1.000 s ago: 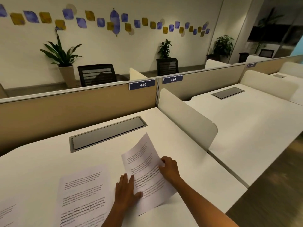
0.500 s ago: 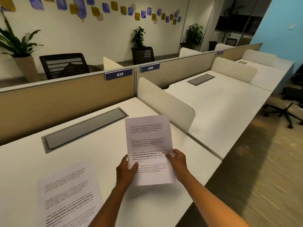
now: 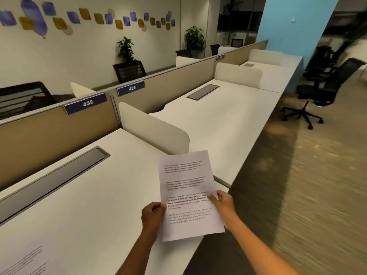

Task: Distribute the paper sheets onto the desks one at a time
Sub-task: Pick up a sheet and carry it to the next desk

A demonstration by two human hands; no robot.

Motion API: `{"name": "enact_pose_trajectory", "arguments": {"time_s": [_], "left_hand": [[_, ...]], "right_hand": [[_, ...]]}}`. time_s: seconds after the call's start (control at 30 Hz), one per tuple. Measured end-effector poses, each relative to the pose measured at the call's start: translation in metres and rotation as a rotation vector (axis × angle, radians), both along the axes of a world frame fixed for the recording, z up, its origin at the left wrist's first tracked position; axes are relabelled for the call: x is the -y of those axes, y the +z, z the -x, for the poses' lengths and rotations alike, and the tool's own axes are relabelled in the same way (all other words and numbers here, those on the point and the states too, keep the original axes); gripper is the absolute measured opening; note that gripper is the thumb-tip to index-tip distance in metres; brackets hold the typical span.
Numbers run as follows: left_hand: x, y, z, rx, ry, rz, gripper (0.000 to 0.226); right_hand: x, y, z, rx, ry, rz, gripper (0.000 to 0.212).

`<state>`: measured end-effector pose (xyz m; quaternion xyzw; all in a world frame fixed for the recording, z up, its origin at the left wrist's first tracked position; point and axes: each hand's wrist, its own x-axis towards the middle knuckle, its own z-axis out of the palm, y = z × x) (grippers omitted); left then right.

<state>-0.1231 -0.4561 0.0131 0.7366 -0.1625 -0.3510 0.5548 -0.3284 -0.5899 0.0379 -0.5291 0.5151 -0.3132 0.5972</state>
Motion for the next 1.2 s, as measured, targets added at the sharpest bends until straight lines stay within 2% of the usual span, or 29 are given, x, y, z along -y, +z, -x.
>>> {"name": "enact_pose_trajectory", "arguments": {"time_s": [0.33, 0.67, 0.9, 1.2], "left_hand": [[0.17, 0.018, 0.121, 0.064, -0.16, -0.002, 0.007], [0.308, 0.026, 0.214, 0.047, -0.269, 0.012, 0.008], [0.401, 0.013, 0.248, 0.029, -0.337, 0.022, 0.009], [0.576, -0.002, 0.252, -0.006, -0.404, 0.054, 0.006]], "right_hand": [[0.145, 0.01, 0.136, 0.069, -0.084, -0.035, 0.015], [0.247, 0.009, 0.244, 0.052, -0.271, -0.028, 0.013], [0.31, 0.003, 0.278, 0.034, -0.413, -0.023, 0.007], [0.464, -0.004, 0.28, 0.003, -0.503, -0.018, 0.008]]}}
